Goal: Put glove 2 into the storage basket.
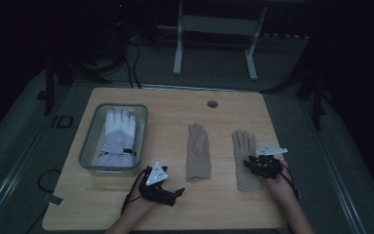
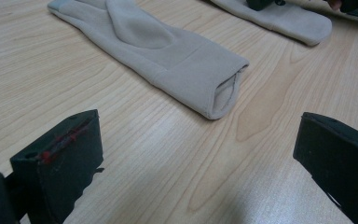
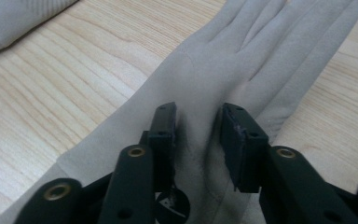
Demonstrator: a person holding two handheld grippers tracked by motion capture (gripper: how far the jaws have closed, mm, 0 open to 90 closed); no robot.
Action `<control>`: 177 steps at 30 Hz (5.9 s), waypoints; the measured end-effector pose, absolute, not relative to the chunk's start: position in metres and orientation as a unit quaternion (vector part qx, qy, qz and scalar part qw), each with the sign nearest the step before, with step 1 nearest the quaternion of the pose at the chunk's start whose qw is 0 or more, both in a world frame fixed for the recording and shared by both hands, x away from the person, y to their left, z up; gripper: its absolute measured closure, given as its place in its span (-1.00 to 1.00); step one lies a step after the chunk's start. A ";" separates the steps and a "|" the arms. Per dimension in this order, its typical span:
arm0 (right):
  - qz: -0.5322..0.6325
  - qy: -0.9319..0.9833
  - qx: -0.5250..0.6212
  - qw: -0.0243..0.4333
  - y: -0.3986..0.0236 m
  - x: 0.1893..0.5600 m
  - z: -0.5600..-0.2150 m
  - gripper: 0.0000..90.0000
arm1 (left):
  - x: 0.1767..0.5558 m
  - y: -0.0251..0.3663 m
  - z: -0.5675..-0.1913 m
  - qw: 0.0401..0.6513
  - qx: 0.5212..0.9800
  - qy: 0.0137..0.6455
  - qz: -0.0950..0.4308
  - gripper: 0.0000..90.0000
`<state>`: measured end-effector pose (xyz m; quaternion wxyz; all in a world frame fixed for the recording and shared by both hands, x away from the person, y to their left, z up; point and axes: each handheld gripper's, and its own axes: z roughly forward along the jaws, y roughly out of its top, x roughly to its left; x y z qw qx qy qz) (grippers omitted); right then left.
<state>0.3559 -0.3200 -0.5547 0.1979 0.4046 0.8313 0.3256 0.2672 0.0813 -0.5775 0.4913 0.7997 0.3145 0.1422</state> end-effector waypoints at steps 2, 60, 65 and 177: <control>0.318 0.828 0.416 0.201 -0.318 0.356 -0.553 0.75 | 0.267 0.081 -0.578 0.491 0.799 0.315 0.143 -0.97; 0.430 0.757 0.448 0.204 -0.205 0.361 -0.464 0.85 | 0.266 0.082 -0.576 0.489 0.801 0.316 0.137 -0.97; 0.436 0.755 0.448 0.198 -0.185 0.362 -0.468 0.85 | 0.265 0.082 -0.576 0.486 0.803 0.316 0.142 -0.97; 0.336 0.823 0.450 0.081 -0.153 0.465 -0.549 -0.01 | 0.318 0.006 -0.567 0.357 0.907 0.179 0.136 -0.26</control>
